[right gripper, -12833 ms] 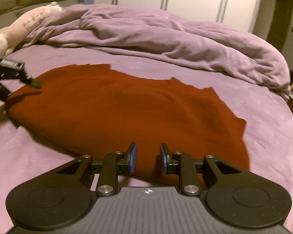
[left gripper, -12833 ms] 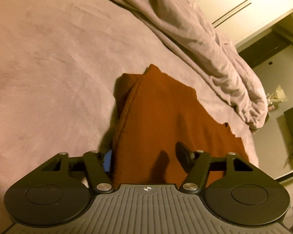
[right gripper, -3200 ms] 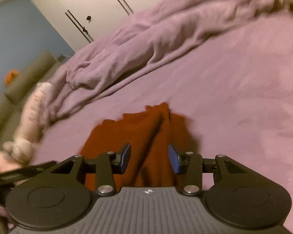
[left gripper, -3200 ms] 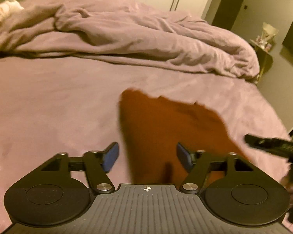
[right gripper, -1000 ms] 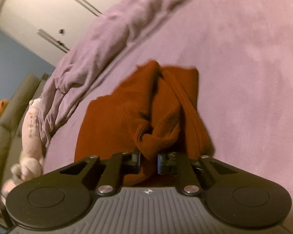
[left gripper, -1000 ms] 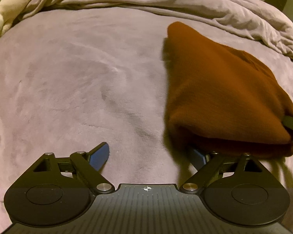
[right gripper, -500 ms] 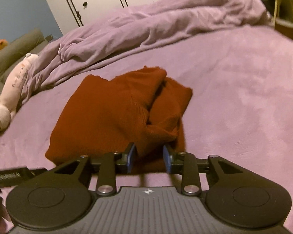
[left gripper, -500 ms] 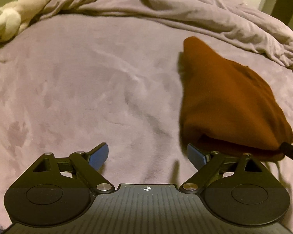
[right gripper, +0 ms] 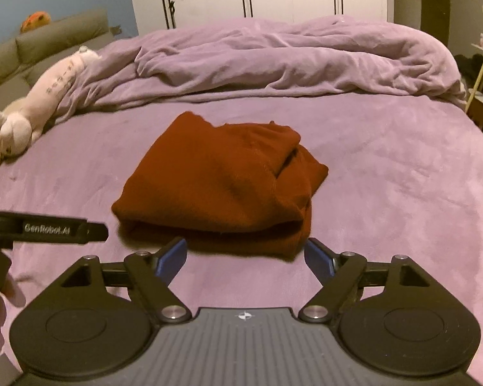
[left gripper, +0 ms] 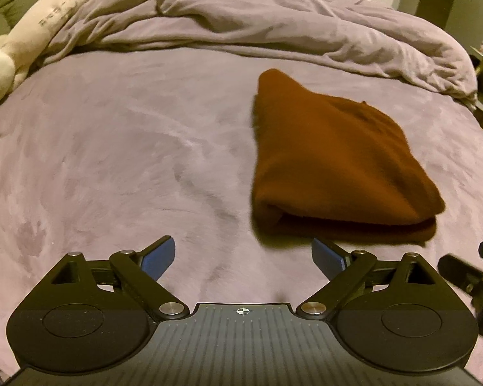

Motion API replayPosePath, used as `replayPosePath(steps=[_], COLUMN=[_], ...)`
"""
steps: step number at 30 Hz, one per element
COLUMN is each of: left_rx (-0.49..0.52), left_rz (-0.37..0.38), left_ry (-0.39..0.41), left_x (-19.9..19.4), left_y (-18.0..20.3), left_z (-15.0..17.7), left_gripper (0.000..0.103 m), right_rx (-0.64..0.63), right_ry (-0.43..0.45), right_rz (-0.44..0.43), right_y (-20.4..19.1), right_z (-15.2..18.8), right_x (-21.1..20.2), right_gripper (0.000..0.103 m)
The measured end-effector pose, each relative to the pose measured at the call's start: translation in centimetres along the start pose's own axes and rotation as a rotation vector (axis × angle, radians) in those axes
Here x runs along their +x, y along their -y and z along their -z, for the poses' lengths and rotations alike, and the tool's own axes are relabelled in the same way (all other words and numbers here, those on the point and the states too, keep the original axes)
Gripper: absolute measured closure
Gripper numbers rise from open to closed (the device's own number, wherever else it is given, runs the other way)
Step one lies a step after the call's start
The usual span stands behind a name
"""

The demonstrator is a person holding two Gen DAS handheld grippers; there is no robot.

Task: Fold small clothes

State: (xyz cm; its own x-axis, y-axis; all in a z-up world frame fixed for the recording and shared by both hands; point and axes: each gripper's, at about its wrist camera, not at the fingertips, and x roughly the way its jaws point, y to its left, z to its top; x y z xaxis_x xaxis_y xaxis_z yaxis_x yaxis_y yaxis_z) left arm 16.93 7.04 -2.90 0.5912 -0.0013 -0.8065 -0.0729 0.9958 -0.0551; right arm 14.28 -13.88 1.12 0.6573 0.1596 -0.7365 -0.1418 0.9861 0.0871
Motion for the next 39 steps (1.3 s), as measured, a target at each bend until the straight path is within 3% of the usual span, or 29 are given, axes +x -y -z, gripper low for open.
replayPosePath(steps=[4, 7, 13, 17, 20, 23, 29, 33, 39], left_rx=[0.040, 0.073, 0.151, 0.157, 0.138, 0.163, 0.104, 0.152, 0.155], left_rz=[0.008, 0.018, -0.001, -0.001, -0.026, -0.037, 0.042, -0.019, -0.018], left_ry=[0.009, 0.004, 0.005, -0.019, -0.063, -0.033, -0.036, -0.037, -0.050], left_x=[-1.2, -2.0, -3.1, -3.1, -2.7, -3.2, -3.6, -3.4, -3.2], left_y=[0.7, 1.2, 2.3, 2.5, 2.4, 2.5, 1.5, 2.0, 2.0], left_z=[0.3, 0.8, 1.8, 1.2, 0.3, -0.2, -0.8, -0.7, -0.6], left_gripper=[0.005, 0.002, 0.000, 0.000, 0.000, 0.000, 0.000, 0.000, 0.000], right_rx=[0.021, 0.033, 0.009, 0.024, 0.028, 0.037, 0.021, -0.017, -0.010], right_ry=[-0.071, -0.120, -0.228, -0.256, -0.246, -0.234, -0.230, -0.227, -0.225], right_rz=[0.021, 0.037, 0.060, 0.128, 0.129, 0.138, 0.163, 0.193, 0.191], right_y=[-0.2, -0.2, -0.6, -0.7, -0.7, -0.8, -1.7, -2.3, -2.3], right_z=[0.4, 0.9, 1.3, 0.3, -0.7, -1.7, -2.6, -2.7, -2.9], right_x=[-0.8, -1.1, -1.1, -1.1, -1.3, -1.2, -0.9, -0.7, -0.8], right_gripper=[0.015, 0.004, 0.004, 0.004, 0.004, 0.004, 0.004, 0.004, 0.004])
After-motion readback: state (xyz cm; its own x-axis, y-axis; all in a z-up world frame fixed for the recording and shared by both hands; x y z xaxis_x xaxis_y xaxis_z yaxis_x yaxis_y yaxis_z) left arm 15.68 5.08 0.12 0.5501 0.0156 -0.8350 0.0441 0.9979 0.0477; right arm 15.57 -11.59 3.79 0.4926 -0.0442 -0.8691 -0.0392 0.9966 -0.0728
